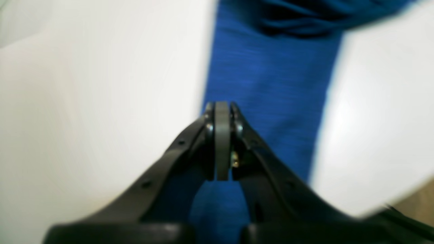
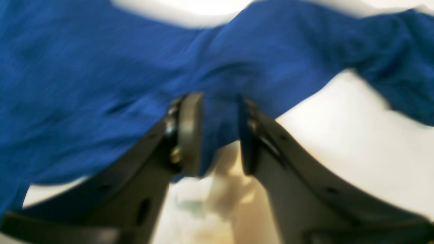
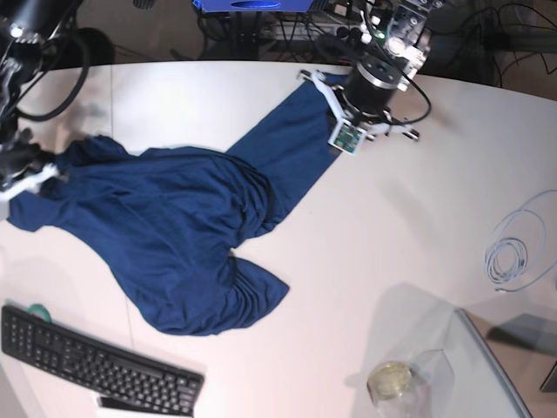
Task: Layout the t-shirt on the table in an organized manner, then fold the t-shirt properly
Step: 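Regrasp the shirt with the right gripper and stretch it between both grippers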
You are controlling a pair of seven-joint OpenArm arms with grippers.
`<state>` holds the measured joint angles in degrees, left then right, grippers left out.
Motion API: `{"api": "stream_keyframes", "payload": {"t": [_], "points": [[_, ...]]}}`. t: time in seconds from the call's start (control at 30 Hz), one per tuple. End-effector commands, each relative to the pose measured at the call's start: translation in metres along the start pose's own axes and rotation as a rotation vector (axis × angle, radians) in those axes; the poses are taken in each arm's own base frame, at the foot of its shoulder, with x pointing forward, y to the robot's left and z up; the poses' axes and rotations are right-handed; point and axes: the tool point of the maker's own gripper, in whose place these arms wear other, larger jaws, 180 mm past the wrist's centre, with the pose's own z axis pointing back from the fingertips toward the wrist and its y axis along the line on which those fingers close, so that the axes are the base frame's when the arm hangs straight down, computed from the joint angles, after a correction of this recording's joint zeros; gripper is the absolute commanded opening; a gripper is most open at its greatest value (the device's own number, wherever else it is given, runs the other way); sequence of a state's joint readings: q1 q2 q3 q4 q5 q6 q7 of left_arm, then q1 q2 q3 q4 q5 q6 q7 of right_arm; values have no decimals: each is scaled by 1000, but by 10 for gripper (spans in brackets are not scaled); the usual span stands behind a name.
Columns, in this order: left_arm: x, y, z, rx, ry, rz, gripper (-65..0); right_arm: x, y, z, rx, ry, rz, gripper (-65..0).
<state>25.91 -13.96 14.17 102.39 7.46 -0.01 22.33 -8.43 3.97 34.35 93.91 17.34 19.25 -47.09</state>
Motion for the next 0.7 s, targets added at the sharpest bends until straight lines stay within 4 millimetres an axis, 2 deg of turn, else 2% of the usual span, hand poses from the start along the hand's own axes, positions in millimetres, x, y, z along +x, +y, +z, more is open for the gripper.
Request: {"api": "stream_keyframes", "payload": {"t": [0.0,0.1,0.2,0.27,0.4,0.47,0.57,0.67], "points": [[9,11,2,28,-33,-4,-650,7,17,5,44,-27,49,-380],[6,19,1,45,-24,-8,-650,-20,65,9,154,18,191,-278],[-10,19,0,37,15,-25,-650,-32,105,13,254,44,349,-270],[-27,23,-4,47,59,-24,-650,-40,122,14,301,62,422,-269],[-67,47,-6,108,158,2,-650,-52,153,18,380,78,489,-269],[-78,51,-7,117,189,6,-650,-50,173,17,413,69,508,-269],[-84,58,-14,127,210,1,-650,-43,191,12,385,58,483,-269],[-87,69,-13,155,218,10,-650,-39,213,11,355,32,554,-267]]}}
